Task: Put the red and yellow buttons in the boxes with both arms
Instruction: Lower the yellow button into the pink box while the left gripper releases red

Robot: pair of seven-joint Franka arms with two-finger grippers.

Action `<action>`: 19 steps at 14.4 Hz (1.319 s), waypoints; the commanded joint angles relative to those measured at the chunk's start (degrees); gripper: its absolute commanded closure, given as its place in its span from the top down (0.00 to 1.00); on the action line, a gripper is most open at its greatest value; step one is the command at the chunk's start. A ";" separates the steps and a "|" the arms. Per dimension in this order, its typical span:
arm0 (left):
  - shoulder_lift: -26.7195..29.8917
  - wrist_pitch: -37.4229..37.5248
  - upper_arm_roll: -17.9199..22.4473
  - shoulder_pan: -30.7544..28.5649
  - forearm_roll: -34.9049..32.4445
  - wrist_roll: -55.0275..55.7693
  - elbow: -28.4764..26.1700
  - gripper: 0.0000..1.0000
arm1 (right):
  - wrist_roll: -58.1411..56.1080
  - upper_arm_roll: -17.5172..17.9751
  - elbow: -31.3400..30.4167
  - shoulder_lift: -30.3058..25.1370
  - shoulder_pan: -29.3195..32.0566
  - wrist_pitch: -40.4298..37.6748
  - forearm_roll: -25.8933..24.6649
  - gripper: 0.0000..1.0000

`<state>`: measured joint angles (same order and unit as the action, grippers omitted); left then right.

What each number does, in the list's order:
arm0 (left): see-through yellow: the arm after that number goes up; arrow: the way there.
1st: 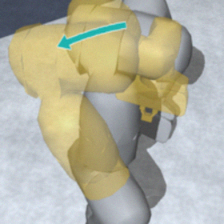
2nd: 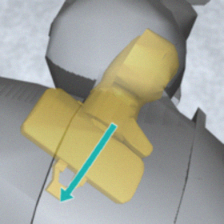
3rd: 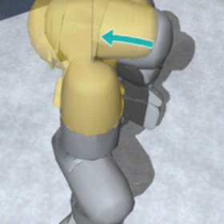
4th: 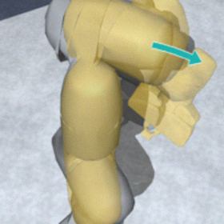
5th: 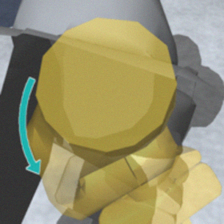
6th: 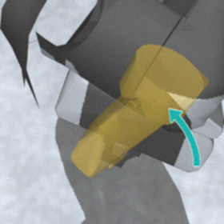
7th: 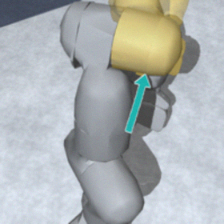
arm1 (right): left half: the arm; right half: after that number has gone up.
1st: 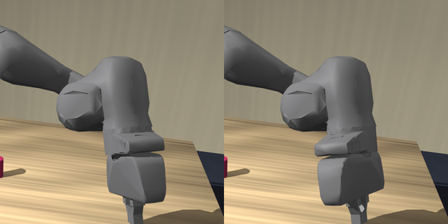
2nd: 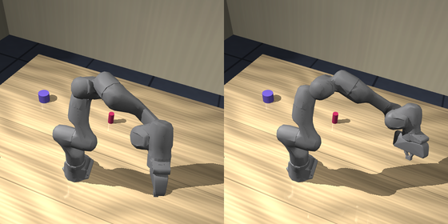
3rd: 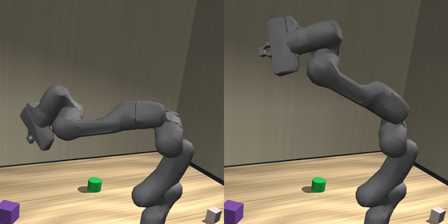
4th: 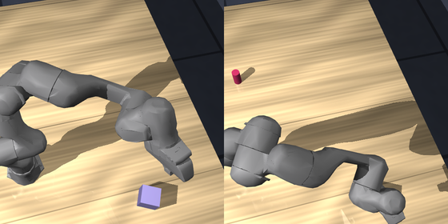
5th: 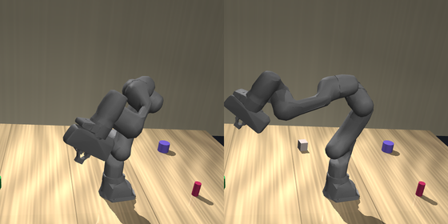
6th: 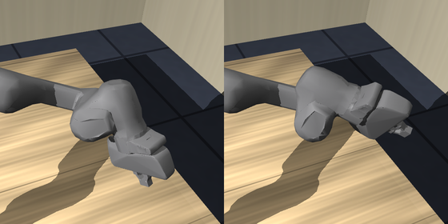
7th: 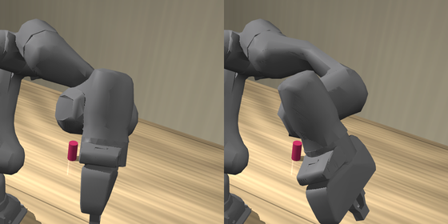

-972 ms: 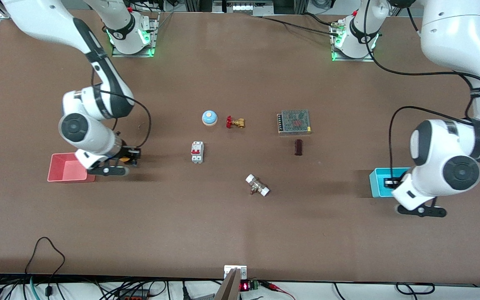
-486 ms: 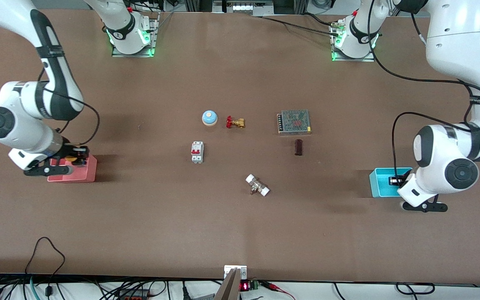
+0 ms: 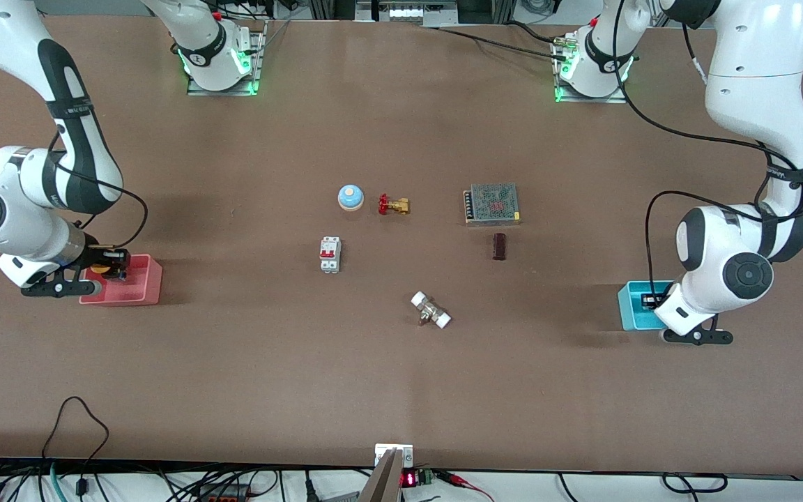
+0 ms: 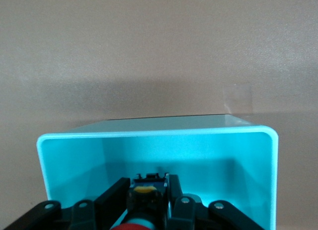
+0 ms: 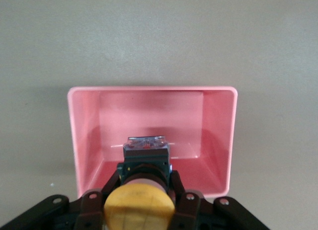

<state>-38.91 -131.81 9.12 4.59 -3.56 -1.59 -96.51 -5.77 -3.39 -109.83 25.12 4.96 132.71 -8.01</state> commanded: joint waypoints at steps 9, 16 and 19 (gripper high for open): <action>7.60 11.10 -0.77 -0.11 -0.57 -0.61 2.98 1.00 | -0.12 0.05 -0.39 3.80 0.57 6.68 0.28 0.28; 13.59 38.43 -5.86 0.85 -0.22 0.70 24.58 1.00 | -0.03 0.05 -0.48 4.41 0.57 6.94 0.37 0.86; 13.77 40.57 -6.13 0.59 0.30 3.96 27.42 1.00 | -0.12 0.05 -0.48 4.24 0.49 7.03 0.28 1.00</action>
<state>-23.45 -93.04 3.37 5.95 -3.50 1.29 -72.20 -5.70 -3.50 -109.90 29.57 5.17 138.83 -7.99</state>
